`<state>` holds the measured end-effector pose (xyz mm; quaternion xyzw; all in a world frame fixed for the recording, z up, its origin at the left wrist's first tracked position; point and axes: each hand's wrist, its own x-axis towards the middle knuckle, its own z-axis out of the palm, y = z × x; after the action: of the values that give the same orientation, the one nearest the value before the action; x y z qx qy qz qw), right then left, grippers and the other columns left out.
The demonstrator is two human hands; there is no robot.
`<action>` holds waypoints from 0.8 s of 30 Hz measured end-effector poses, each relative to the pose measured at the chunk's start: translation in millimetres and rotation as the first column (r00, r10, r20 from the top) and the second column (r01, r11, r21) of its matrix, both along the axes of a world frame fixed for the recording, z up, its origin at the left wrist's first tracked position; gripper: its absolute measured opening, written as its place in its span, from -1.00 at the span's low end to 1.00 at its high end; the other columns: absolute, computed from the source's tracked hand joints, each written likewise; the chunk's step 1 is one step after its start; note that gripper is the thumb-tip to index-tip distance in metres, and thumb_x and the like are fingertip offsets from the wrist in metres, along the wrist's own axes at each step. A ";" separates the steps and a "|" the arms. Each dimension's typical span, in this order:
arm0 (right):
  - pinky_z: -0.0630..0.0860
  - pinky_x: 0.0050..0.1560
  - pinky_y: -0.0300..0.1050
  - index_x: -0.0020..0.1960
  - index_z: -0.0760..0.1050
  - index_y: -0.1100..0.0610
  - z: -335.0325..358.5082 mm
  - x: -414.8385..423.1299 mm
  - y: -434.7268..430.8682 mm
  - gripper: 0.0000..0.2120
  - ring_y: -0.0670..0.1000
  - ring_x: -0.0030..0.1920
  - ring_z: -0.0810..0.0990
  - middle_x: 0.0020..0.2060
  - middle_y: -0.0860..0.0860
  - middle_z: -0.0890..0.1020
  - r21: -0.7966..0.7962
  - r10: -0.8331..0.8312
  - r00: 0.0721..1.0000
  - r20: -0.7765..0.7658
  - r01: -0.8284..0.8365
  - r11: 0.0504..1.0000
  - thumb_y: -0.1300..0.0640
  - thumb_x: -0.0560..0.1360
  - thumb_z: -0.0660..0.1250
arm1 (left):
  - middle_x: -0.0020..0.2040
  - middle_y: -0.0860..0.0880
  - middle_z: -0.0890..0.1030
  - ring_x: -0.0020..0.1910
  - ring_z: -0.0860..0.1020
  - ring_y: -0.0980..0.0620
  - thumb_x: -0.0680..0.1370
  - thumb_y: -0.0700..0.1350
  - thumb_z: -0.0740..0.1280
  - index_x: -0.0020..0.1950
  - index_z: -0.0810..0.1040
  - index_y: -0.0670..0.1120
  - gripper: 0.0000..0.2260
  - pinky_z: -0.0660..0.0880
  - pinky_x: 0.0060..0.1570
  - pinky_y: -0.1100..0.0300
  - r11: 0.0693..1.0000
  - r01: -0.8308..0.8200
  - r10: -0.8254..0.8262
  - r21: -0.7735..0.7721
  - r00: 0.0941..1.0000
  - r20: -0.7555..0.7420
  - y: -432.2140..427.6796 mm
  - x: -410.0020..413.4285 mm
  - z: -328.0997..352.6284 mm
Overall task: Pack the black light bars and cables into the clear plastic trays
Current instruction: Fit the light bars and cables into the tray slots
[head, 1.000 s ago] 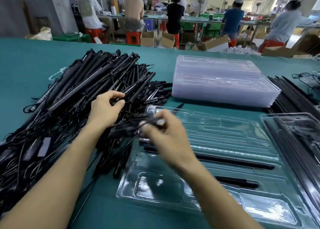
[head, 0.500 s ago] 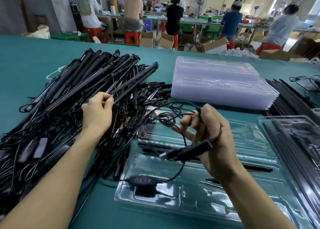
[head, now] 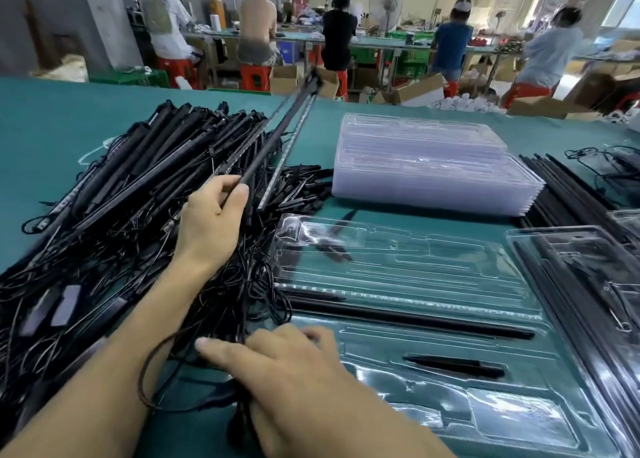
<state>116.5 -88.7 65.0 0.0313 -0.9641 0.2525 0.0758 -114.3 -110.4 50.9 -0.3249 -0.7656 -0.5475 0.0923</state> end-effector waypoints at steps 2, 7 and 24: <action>0.13 0.40 -0.04 0.52 0.04 -0.31 13.2 8.6 14.1 -0.25 -0.07 0.17 0.40 0.15 -0.02 0.48 -0.073 -0.002 1.000 0.027 0.004 0.997 0.27 0.47 0.08 | -0.19 0.04 0.65 -0.29 0.56 0.03 0.63 0.00 0.27 0.19 0.56 0.00 -0.81 0.52 -0.24 0.00 0.994 0.110 -0.111 -0.020 0.990 -0.085 -3.5 9.5 9.6; 0.52 -0.03 -0.23 0.24 0.30 -0.41 36.2 18.1 77.0 -0.48 -0.21 -0.18 0.59 -0.09 -0.11 0.61 -0.654 -0.557 0.829 -0.047 0.396 0.645 0.14 0.47 0.26 | -0.24 -0.07 0.63 -0.34 0.56 -0.11 0.58 0.01 0.25 0.18 0.53 0.14 -0.81 0.51 -0.34 -0.15 0.904 0.388 -0.416 -0.178 0.894 -0.168 -0.5 39.1 14.0; 0.63 -0.29 0.15 -0.10 0.33 0.10 37.7 -15.0 107.2 -0.84 0.12 -0.35 0.67 -0.46 0.05 0.56 -0.936 -0.691 0.722 0.040 -0.214 -0.279 0.09 0.63 0.22 | -0.28 -0.05 0.65 -0.35 0.58 0.06 0.56 -0.01 0.21 -0.17 0.63 -0.08 -0.73 0.47 -0.40 0.27 0.854 0.498 -0.502 0.152 0.865 -0.018 -2.9 83.5 25.7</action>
<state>101.5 18.5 102.6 -0.1866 -0.2954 0.8446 0.4057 -30.7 -113.3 76.6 -0.4984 -0.6121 -0.6129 -0.0372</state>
